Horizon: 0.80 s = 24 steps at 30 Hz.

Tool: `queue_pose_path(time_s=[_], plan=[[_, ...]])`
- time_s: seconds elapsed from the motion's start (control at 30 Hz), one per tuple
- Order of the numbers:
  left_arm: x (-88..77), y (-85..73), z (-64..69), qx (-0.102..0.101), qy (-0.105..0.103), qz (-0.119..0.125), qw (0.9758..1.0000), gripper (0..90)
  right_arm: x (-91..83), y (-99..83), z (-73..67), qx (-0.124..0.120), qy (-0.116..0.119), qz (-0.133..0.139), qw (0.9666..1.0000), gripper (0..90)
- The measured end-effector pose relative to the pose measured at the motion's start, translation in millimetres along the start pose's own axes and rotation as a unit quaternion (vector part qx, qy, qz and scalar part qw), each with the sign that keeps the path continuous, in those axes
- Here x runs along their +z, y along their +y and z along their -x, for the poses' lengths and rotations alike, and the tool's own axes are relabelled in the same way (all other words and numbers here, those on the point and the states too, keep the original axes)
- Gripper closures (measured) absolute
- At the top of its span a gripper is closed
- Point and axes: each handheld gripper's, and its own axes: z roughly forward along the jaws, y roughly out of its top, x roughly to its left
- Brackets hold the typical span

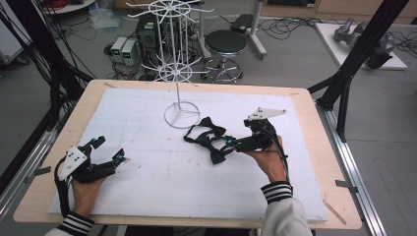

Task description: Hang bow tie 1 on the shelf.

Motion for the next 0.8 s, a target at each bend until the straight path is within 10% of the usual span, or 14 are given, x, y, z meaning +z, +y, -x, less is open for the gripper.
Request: queue_pose_path(time_s=[0.8], plan=[[0.0,-0.1,-0.1,-0.001,0.000,0.001,1.0000,15.0,55.0,15.7,-14.4,-0.021,0.047,-0.111,0.9925,18.4]])
